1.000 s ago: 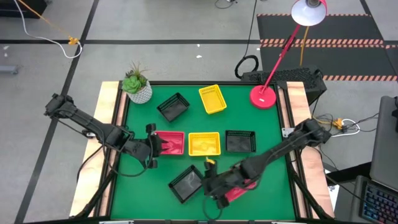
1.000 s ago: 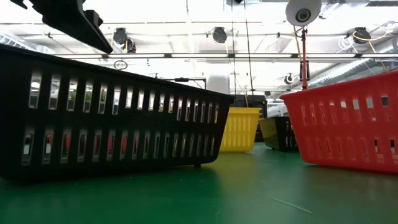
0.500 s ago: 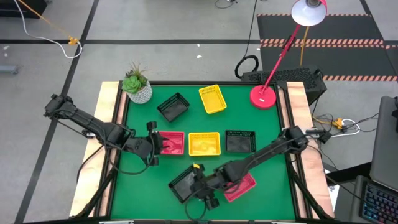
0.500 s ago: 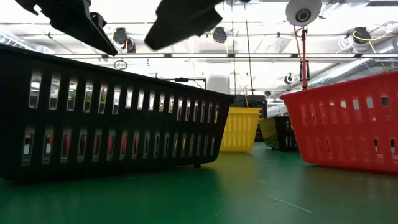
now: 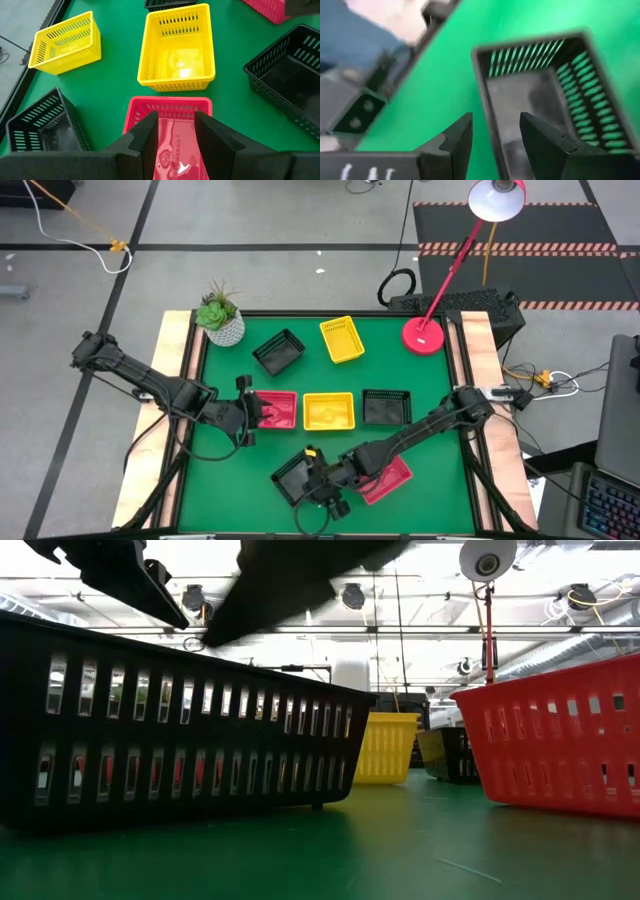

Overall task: Stack baskets by color
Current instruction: Stack the bottom black bin on top of the black bin

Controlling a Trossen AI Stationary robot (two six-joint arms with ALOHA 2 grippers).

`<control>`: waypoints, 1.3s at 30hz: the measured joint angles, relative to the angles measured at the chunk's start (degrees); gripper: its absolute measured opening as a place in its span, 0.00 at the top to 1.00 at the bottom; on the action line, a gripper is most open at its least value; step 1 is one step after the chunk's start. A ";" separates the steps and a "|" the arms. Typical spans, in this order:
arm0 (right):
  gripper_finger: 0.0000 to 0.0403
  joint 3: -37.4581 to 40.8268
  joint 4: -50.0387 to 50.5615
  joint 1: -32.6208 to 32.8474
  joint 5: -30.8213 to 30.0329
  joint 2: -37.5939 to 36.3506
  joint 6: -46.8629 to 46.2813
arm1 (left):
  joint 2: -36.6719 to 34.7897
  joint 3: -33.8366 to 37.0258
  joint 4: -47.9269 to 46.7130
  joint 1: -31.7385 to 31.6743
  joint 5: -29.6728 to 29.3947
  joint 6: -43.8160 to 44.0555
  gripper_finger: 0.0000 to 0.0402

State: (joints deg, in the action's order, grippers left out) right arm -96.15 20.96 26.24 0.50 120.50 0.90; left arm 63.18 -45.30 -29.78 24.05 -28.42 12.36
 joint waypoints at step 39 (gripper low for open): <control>0.84 0.01 0.94 0.09 -0.30 1.49 3.92 | 0.02 0.04 0.09 -0.09 -0.13 -0.15 0.68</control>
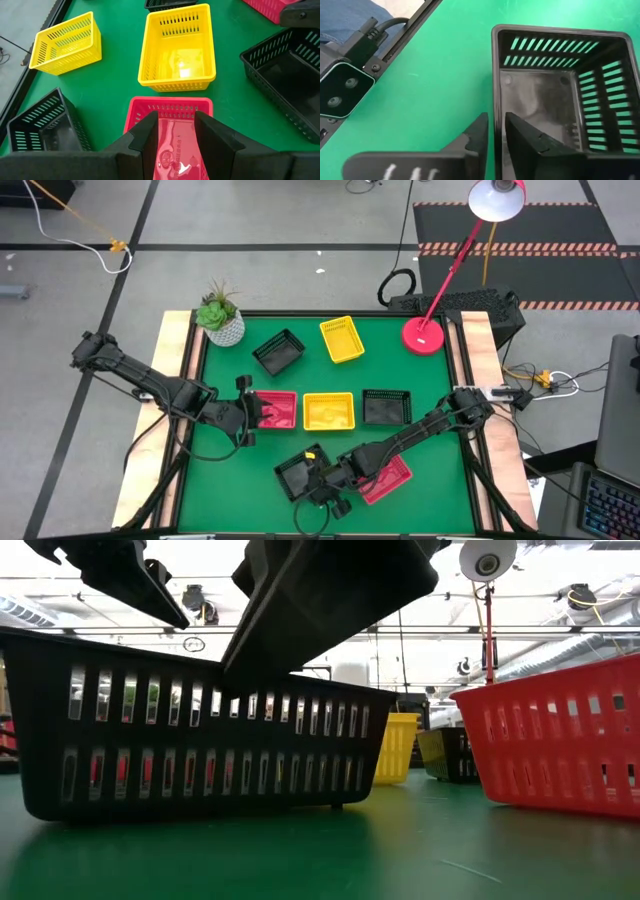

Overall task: Stack baskets by color
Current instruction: Stack the bottom black bin on top of the black bin

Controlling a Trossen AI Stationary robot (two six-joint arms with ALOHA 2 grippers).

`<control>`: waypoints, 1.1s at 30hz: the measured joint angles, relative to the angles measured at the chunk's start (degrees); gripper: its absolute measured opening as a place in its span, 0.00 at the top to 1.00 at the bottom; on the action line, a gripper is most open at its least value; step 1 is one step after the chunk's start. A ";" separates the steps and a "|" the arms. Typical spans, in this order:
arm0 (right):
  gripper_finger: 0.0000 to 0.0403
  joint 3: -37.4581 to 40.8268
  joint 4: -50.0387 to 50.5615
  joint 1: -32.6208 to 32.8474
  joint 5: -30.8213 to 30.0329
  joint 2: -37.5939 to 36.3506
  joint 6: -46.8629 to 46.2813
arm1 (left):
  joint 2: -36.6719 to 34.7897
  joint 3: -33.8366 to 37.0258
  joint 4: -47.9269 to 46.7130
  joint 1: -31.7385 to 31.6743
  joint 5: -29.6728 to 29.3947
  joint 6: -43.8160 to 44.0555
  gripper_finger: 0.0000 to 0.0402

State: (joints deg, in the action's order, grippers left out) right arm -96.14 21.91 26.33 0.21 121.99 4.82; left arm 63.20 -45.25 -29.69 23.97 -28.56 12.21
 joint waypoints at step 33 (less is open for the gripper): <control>0.99 2.97 0.37 0.59 -0.63 -6.34 -2.82 | 0.00 0.00 -0.02 -0.01 -0.02 -0.15 0.68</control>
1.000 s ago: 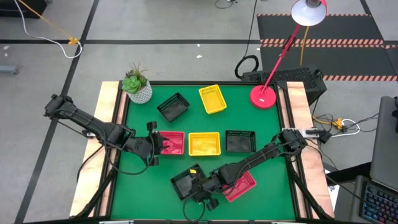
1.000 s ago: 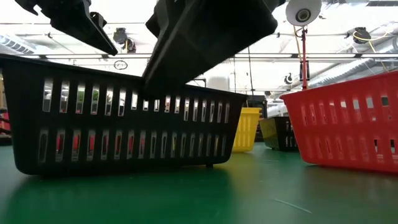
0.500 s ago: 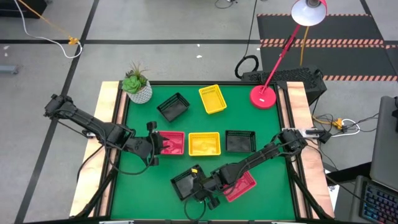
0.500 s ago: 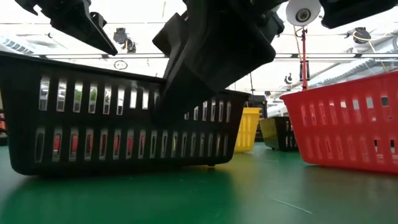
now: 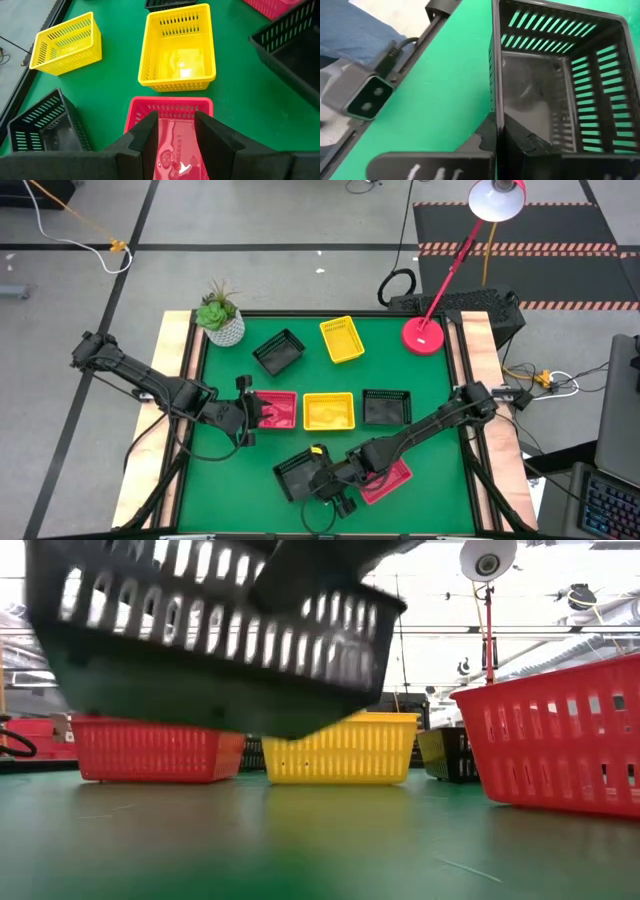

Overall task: Stack baskets by color
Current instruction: Stack the bottom black bin on top of the black bin

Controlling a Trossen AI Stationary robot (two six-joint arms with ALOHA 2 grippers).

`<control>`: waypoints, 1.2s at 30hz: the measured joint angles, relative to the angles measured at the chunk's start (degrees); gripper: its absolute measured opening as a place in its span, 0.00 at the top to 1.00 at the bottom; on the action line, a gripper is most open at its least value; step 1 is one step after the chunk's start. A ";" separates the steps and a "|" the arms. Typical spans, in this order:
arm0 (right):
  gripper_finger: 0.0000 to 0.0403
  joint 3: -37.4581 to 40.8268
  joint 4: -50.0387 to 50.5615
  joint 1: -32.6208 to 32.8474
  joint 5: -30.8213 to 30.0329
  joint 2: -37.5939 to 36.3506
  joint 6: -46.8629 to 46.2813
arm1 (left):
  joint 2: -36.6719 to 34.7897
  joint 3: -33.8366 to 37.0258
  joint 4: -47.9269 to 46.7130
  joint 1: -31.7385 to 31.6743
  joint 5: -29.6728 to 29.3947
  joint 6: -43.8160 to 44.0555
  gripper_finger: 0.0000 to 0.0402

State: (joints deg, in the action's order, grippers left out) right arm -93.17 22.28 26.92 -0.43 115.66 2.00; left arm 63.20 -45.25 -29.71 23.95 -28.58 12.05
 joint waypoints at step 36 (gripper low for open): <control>1.00 -0.07 39.90 3.46 -19.03 -23.61 -17.74 | -0.02 0.00 3.02 -0.01 -0.07 -2.03 0.68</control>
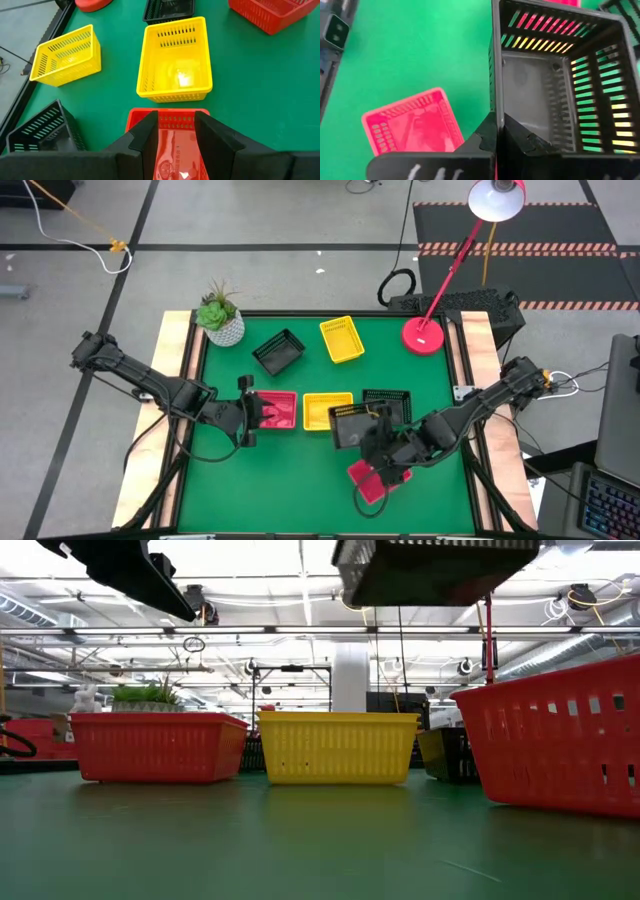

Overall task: Stack baskets by color
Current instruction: Stack the bottom black bin on top of the black bin

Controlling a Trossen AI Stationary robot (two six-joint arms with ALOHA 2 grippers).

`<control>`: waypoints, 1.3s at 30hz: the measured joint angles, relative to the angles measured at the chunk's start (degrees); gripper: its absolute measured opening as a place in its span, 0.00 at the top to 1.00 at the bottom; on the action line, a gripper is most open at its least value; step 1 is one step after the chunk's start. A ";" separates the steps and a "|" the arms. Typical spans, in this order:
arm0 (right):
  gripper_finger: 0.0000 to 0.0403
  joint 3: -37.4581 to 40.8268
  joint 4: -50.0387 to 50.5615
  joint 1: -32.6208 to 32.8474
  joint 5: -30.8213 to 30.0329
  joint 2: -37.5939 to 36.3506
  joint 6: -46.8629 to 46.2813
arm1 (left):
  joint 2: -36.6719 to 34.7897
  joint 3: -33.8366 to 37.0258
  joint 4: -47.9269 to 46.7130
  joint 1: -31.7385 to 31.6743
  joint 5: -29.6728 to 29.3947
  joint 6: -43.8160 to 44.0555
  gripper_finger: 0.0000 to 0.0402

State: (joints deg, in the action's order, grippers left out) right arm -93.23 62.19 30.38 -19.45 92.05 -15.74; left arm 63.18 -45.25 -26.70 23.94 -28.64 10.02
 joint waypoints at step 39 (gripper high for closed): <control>1.00 21.52 0.83 -0.38 -8.63 -20.96 -7.14 | 0.02 0.00 -0.02 -0.42 0.04 0.24 0.68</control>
State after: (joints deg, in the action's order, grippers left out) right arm -71.71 63.01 30.00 -28.08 71.09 -22.88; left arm 63.20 -45.25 -26.72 23.52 -28.60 10.26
